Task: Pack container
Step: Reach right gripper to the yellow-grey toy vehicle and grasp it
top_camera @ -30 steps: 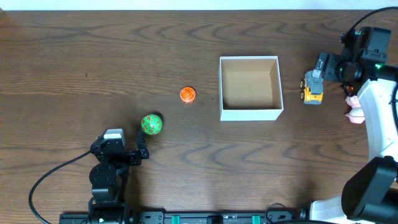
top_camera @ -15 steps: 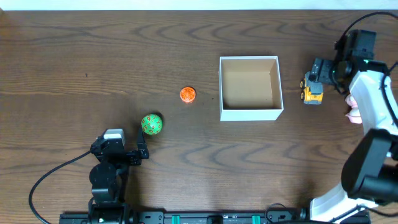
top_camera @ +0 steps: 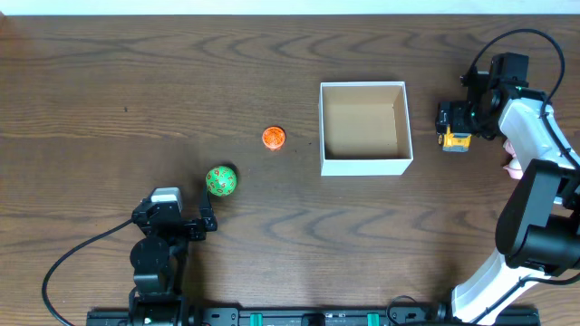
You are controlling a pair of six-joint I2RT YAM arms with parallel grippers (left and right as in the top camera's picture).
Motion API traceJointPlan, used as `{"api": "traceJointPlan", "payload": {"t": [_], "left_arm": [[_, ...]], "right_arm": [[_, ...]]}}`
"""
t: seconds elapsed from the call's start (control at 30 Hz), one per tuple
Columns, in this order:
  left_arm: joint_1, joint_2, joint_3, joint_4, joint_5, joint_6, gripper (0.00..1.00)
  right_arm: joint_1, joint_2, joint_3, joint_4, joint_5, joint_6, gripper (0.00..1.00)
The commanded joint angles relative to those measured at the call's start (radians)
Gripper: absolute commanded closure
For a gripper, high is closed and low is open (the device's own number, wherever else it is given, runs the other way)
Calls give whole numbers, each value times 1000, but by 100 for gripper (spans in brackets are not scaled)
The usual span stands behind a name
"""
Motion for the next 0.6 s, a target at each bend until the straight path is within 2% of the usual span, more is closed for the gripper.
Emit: {"api": "traceJointPlan", "payload": {"t": [0.0,0.13,0.2,0.3,0.57], "left_arm": [[5,-2,-17,-35,-1,-9,2],[5,-2,-17,-35,-1,-9,2],[5,-2,-17,-35,-1,-9,2],[5,-2,-17,-35,-1,-9,2],[5,-2,-17,-35,-1,-9,2]], "right_arm": [[-5,6,19,9,-14,-47,1],[-5,6,18,10,-14,-47,8],[-5,9,15,11,-14,-47,8],[-4,29,15,14,-14,-46,1],[-5,104,15,35,-7,-21,1]]}}
